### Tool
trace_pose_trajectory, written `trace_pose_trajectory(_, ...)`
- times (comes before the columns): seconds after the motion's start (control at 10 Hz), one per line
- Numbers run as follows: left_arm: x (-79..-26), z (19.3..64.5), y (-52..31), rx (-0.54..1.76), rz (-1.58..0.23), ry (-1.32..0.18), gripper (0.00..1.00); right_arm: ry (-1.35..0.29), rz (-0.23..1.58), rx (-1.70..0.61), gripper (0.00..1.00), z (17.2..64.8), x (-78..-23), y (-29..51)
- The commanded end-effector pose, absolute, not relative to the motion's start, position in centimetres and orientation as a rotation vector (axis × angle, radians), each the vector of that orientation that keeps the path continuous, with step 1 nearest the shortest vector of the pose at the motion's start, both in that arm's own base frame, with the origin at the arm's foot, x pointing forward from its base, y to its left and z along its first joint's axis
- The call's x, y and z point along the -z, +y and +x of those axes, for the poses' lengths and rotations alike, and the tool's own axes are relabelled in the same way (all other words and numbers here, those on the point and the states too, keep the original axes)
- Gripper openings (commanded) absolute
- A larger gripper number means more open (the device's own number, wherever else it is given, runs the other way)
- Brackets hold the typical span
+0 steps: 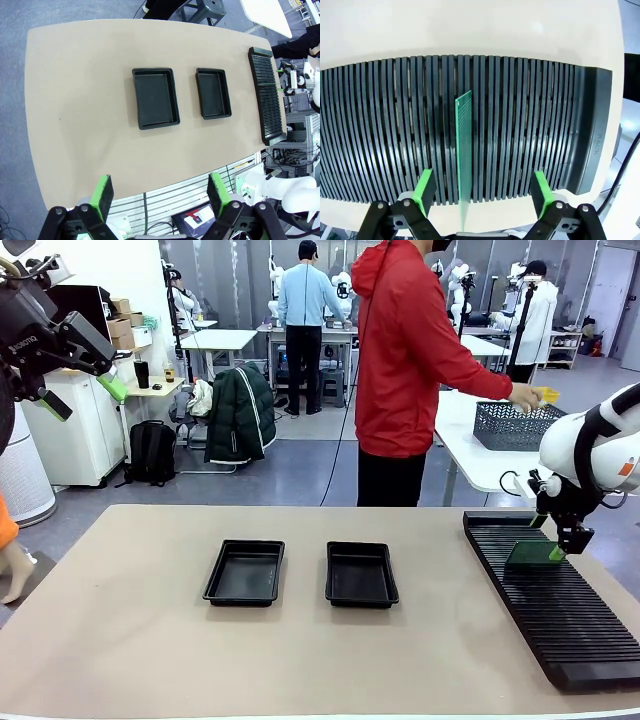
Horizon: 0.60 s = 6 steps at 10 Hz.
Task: Inspect and transfer BCBs to ESD trays.
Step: Pick up the Blank PCB from the PCB Rack and place it in the left ESD tray.
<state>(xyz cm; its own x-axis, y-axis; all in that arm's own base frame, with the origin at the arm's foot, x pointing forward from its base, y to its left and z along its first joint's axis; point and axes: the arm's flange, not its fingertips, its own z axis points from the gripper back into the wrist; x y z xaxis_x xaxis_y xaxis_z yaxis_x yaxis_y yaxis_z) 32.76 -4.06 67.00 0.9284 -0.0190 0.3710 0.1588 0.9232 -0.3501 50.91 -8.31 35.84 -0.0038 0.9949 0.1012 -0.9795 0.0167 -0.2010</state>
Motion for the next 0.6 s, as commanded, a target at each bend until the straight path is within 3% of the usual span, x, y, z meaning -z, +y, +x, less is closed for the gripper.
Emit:
trace_pose_trajectory(0.0, -66.94, 32.80, -4.04, 0.092, -0.386, -0.373, 1.00, -0.241, -0.077, -1.558, 1.00, 50.55, -35.87, -8.27)
trace_pose_trajectory(0.2, -66.94, 32.80, -4.04, 0.092, -0.386, -0.373, 1.00, -0.228, -0.101, -1.539, 1.00, 50.67, -35.61, -8.17)
trace_pose_trajectory(0.5, -66.94, 32.80, -4.04, 0.092, -0.386, -0.373, 1.00, -0.230, -0.110, -1.557, 0.85, 50.12, -35.20, -8.01)
